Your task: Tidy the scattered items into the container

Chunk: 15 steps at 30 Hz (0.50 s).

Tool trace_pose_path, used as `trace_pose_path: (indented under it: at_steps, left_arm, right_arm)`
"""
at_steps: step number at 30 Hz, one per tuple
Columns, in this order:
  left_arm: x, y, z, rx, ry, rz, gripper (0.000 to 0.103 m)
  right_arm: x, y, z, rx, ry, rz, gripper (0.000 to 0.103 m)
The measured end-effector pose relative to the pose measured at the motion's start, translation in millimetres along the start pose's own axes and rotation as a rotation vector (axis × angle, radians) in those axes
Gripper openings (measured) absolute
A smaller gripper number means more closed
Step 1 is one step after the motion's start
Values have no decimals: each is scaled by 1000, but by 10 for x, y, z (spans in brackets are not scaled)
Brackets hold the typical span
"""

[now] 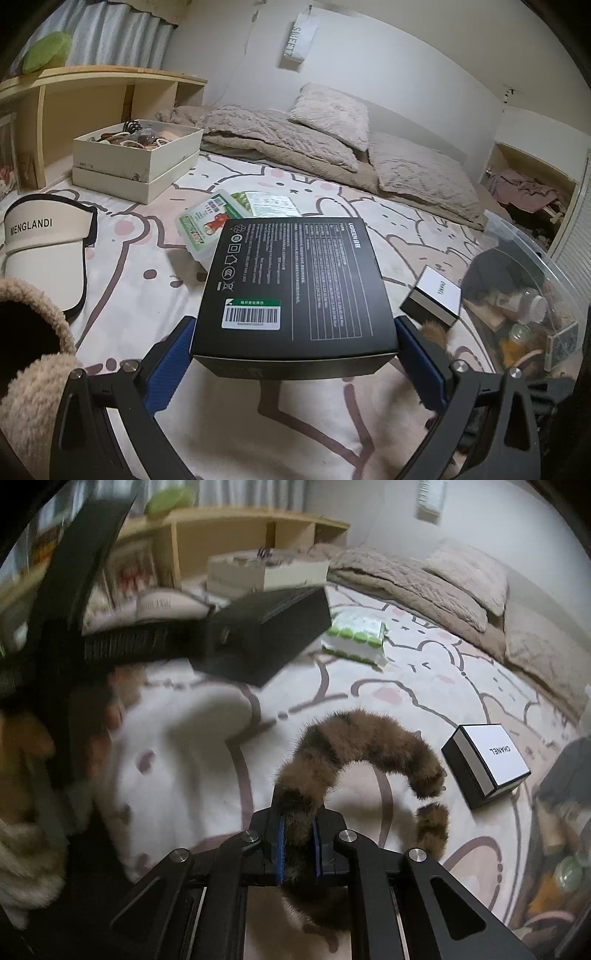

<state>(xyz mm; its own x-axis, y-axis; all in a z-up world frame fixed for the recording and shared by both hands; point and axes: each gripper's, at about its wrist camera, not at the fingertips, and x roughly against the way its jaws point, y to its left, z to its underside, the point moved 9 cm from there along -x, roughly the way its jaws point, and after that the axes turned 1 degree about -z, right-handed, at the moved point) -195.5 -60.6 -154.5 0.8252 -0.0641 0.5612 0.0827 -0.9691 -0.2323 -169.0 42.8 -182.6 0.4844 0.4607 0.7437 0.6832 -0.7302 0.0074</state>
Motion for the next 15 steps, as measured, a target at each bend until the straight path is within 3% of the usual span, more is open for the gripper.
trace_pose_path:
  at_steps: [8, 15]
  left_arm:
    - [255, -314, 61, -33, 11, 45, 102]
    - [449, -707, 8, -70, 14, 111, 102]
  right_arm:
    - [460, -117, -86, -102, -62, -126, 12]
    - [976, -325, -212, -130, -121, -172, 12]
